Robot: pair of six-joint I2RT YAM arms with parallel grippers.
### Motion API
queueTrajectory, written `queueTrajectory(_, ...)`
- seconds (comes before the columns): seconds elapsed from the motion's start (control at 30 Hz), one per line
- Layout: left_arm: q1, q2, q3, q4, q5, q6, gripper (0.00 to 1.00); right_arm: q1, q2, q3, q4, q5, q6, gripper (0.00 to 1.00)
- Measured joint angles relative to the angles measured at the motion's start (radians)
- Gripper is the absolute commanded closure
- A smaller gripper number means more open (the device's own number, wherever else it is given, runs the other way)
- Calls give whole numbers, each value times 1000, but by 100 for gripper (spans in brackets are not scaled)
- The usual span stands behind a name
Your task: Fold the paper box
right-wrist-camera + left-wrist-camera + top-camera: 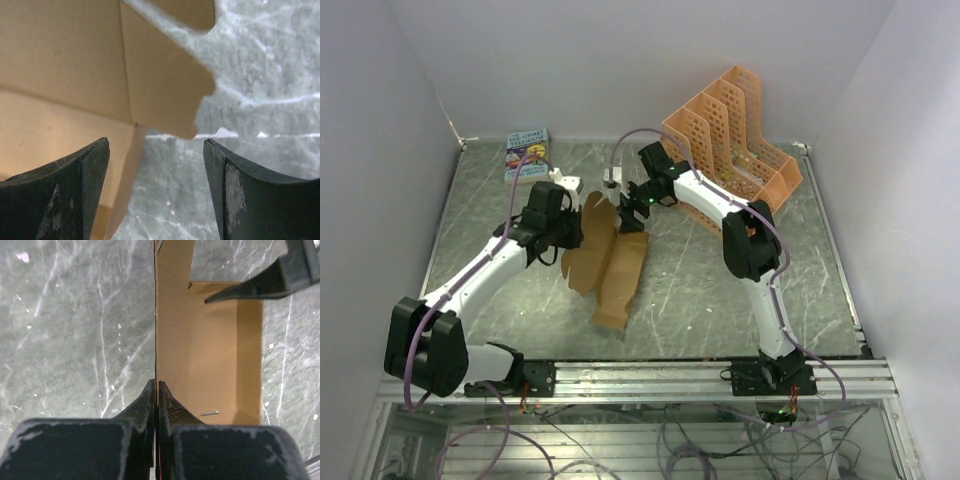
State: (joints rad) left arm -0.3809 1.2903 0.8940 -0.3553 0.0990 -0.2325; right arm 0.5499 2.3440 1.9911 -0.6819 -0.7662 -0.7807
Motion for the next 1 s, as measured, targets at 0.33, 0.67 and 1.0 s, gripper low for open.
queueTrajectory(0.33,0,34,121,-35,0,71,91,-9,-233,-358,110,97,134,41)
queueTrajectory(0.67,0,119,177,-73,55,117,90,-2,-250,-406,286,161,248,46)
queueTrajectory(1.0,0,121,204,-93,90,132,90,24,-214,-404,318,235,264,58)
